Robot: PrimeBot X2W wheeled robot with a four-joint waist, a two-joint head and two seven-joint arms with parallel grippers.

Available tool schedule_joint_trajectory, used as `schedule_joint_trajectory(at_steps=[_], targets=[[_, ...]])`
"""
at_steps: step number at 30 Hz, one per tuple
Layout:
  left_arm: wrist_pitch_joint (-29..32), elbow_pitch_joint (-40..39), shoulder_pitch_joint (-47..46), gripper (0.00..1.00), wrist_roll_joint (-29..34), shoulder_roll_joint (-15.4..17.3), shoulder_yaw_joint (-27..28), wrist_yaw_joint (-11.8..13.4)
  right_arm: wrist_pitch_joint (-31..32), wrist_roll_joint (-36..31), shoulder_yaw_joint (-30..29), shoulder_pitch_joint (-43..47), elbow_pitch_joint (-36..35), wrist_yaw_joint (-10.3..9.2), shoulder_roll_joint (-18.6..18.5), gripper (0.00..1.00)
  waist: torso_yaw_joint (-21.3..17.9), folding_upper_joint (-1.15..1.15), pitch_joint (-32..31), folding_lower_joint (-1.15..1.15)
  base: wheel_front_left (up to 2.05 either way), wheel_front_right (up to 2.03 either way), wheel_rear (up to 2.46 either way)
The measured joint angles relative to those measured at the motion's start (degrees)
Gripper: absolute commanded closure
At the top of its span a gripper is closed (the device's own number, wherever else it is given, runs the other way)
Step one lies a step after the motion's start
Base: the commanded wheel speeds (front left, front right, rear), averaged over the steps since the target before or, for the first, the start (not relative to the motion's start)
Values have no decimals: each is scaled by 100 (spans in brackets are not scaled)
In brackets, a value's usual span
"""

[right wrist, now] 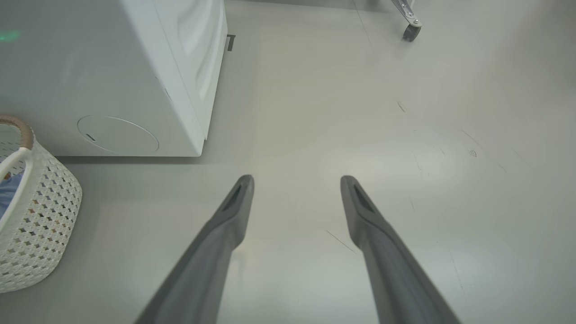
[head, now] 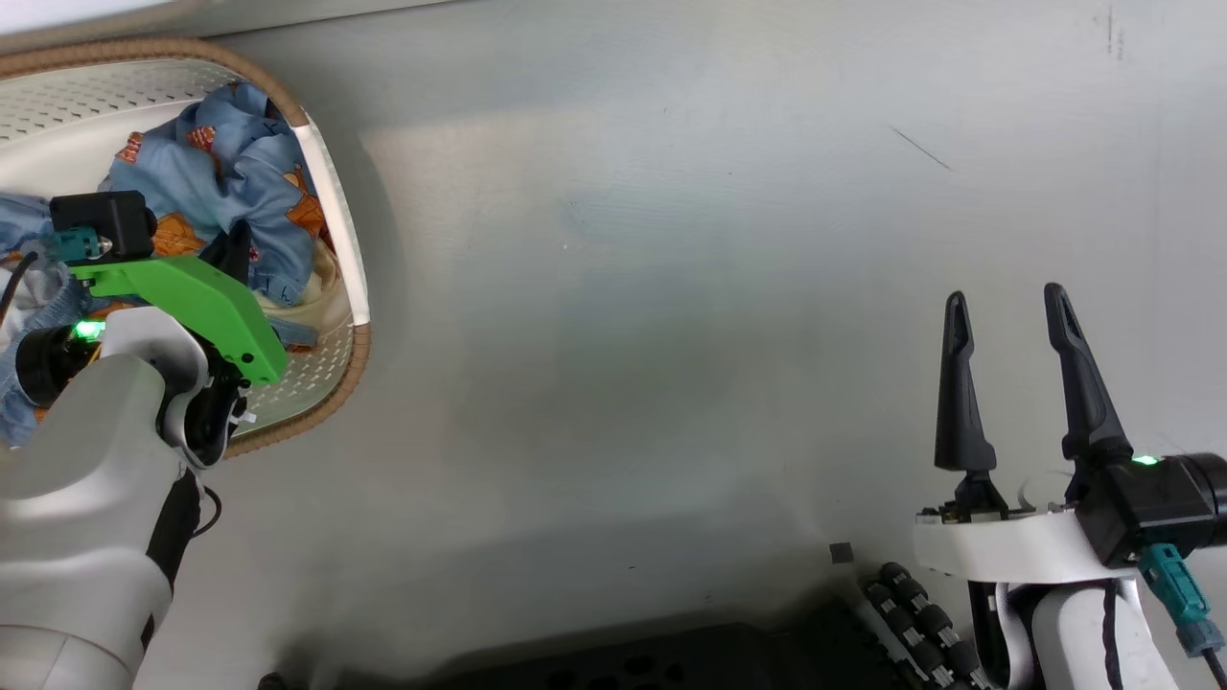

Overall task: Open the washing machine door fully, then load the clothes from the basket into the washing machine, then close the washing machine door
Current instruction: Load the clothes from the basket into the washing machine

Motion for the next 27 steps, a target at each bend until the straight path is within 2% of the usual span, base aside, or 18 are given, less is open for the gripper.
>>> schedule_joint_trajectory(at_steps=[7,13,24,27], targets=[[-617,23,33,100,-59,-31,36,-1,0,42,-122,-639,151,131,-3,0,175,0,-135,0,0,0,0],[-1210,-20,310,100,-178,-296,13,-1,0,68,-301,-961,471,270,-47,0,368,0,-450,0,0,0,0],[-1321,-414,909,100,-253,-441,86,-1,0,156,-546,-1137,850,511,-129,0,786,0,-1250,0,0,0,0],[-1312,-709,1094,100,-231,-446,488,-1,0,168,-609,-1125,948,556,-125,0,901,0,-1488,0,0,0,0]])
